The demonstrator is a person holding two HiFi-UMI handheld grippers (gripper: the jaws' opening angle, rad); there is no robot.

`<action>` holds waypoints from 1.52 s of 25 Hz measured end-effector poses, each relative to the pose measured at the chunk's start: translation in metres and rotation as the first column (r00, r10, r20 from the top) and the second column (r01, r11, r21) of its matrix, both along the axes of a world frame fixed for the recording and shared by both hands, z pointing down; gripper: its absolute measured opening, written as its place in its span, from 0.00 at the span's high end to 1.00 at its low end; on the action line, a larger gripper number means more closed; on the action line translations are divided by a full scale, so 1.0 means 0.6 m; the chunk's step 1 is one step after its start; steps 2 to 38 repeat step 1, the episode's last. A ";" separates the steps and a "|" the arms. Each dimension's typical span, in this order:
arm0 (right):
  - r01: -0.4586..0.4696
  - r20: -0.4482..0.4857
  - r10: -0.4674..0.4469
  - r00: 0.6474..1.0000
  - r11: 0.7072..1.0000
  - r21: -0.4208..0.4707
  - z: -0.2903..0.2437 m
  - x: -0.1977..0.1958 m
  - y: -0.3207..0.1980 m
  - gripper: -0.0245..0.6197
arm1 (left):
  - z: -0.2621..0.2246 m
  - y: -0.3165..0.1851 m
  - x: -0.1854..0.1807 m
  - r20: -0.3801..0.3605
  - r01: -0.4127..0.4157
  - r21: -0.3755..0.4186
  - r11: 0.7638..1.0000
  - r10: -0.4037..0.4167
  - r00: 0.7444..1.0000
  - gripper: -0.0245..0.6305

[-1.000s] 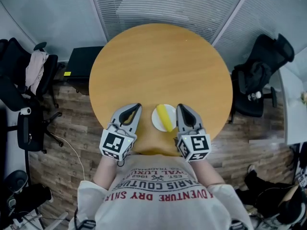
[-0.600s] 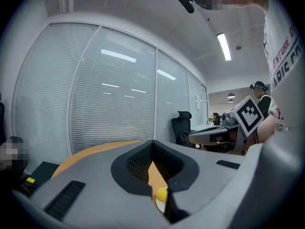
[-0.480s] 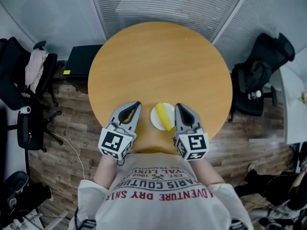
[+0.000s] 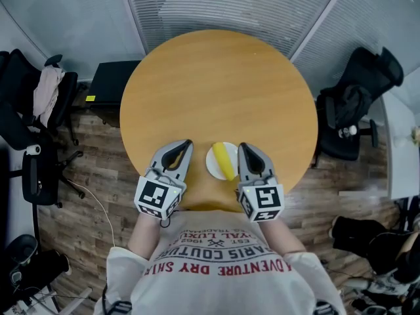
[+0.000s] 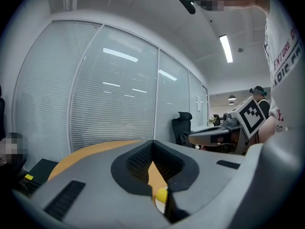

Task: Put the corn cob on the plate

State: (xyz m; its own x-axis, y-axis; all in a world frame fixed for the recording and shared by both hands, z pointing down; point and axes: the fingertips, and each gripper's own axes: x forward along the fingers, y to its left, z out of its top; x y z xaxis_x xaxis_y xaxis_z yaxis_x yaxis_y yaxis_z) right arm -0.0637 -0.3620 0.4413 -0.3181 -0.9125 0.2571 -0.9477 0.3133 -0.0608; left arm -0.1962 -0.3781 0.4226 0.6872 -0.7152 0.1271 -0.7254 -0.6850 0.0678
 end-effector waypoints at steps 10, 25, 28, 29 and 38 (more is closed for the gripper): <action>0.001 -0.001 -0.001 1.000 1.000 0.000 0.000 -0.002 0.000 0.92 | 0.000 0.000 -0.002 0.002 0.001 0.001 1.000 -0.001 1.000 0.91; 0.001 -0.001 -0.001 1.000 1.000 0.000 0.000 -0.002 0.000 0.92 | 0.000 0.000 -0.002 0.002 0.001 0.001 1.000 -0.001 1.000 0.91; 0.001 -0.001 -0.001 1.000 1.000 0.000 0.000 -0.002 0.000 0.92 | 0.000 0.000 -0.002 0.002 0.001 0.001 1.000 -0.001 1.000 0.91; 0.001 -0.001 -0.001 1.000 1.000 0.000 0.000 -0.002 0.000 0.92 | 0.000 0.000 -0.002 0.002 0.001 0.001 1.000 -0.001 1.000 0.91; 0.001 -0.001 -0.001 1.000 1.000 0.000 0.000 -0.002 0.000 0.92 | 0.000 0.000 -0.002 0.002 0.001 0.001 1.000 -0.001 1.000 0.91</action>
